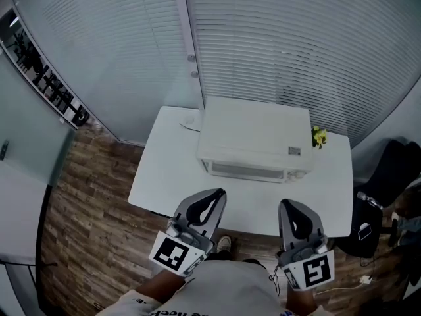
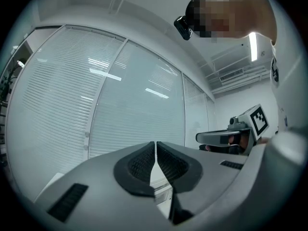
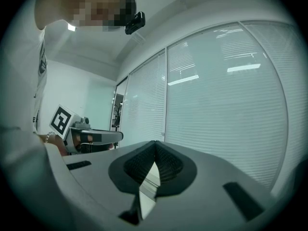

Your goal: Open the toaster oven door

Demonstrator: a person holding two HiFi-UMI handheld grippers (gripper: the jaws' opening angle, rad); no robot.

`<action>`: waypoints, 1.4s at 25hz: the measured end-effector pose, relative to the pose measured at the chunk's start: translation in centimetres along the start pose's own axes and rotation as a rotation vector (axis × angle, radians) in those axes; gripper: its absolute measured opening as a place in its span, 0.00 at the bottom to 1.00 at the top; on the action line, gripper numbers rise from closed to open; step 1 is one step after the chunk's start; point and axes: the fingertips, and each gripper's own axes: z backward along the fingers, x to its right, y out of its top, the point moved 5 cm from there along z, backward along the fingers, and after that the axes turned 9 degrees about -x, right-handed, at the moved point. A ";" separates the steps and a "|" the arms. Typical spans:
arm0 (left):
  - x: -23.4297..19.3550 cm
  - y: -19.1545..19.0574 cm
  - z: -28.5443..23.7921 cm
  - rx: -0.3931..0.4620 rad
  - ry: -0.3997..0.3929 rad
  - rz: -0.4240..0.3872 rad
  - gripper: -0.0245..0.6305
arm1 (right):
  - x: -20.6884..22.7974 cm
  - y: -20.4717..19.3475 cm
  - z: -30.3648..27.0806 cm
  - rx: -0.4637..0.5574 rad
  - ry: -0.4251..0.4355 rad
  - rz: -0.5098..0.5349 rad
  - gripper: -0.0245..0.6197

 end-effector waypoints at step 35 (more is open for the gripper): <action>-10.1 -8.9 -5.1 -0.237 0.126 0.100 0.21 | 0.7 0.3 -3.2 -0.020 -0.047 0.019 0.05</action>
